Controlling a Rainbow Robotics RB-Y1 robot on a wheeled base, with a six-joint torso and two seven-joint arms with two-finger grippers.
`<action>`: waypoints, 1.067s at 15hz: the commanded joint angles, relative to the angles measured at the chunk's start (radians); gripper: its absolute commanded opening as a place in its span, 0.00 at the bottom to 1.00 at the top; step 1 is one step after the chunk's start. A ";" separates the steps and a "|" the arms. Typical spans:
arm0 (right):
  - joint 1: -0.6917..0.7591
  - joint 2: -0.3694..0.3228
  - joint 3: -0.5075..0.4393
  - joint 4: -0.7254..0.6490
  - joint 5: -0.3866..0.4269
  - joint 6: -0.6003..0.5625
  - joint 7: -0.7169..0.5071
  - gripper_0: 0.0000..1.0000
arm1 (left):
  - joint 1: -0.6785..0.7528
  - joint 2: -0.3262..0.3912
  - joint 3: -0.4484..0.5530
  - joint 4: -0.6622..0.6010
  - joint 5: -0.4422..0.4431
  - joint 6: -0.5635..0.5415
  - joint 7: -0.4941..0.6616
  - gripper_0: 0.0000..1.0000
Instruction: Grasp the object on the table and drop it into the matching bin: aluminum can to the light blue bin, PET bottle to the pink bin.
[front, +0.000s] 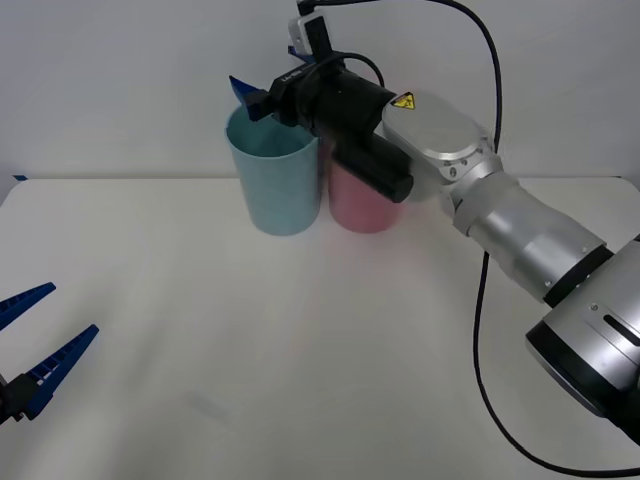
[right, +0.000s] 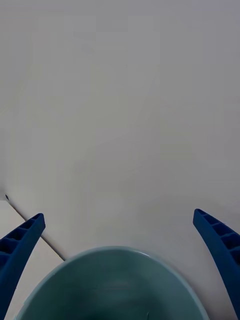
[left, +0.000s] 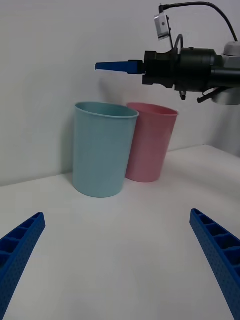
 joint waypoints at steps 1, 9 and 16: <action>0.072 -0.053 0.000 -0.123 -0.005 -0.001 0.002 1.00 | 0.000 0.000 0.000 0.000 0.000 0.000 0.000 1.00; 0.291 -0.286 0.000 -0.469 -0.063 -0.111 0.004 1.00 | 0.000 0.000 0.000 0.000 0.000 0.000 0.000 1.00; 0.510 -0.533 -0.040 -0.758 -0.167 -0.205 0.033 1.00 | 0.000 0.000 0.000 0.000 0.000 0.000 0.000 1.00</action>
